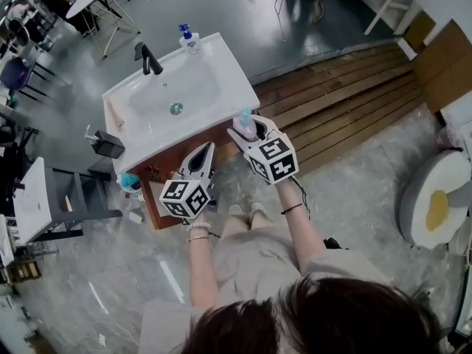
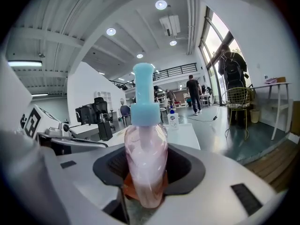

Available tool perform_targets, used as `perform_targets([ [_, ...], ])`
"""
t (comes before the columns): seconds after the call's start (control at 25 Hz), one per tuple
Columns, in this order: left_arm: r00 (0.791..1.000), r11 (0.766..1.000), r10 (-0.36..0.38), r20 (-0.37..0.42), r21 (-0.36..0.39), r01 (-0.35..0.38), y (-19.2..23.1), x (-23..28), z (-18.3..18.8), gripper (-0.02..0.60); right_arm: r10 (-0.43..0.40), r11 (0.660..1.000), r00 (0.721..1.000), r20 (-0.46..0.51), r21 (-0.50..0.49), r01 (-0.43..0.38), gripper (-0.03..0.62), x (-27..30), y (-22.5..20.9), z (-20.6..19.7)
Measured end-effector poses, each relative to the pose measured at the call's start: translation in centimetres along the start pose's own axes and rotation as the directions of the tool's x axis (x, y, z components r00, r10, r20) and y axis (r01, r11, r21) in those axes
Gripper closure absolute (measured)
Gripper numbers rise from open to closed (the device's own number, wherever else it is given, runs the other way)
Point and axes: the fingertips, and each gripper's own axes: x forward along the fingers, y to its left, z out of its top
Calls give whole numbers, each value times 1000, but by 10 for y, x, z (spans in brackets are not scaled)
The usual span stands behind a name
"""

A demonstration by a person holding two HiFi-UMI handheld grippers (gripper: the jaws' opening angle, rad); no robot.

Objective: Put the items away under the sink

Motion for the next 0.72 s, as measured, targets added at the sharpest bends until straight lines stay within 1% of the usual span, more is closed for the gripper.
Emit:
perform_targets([
  [0.12,1000,1000,4,-2,-3,-4,2,-7,-3,580,-9,1000,1000,-2,7,9,393,-3,3,-4],
  [0.36,999,1000,-23,-25,-14,23,1,-20,-16,578,-32,999,999,-6,23,32,393,-4,11,-13],
  [0.72,992,995,-97,-85,-27,95,6,-34,-41,578,-33,999,999,-29,36,34,393,0,44,-39],
])
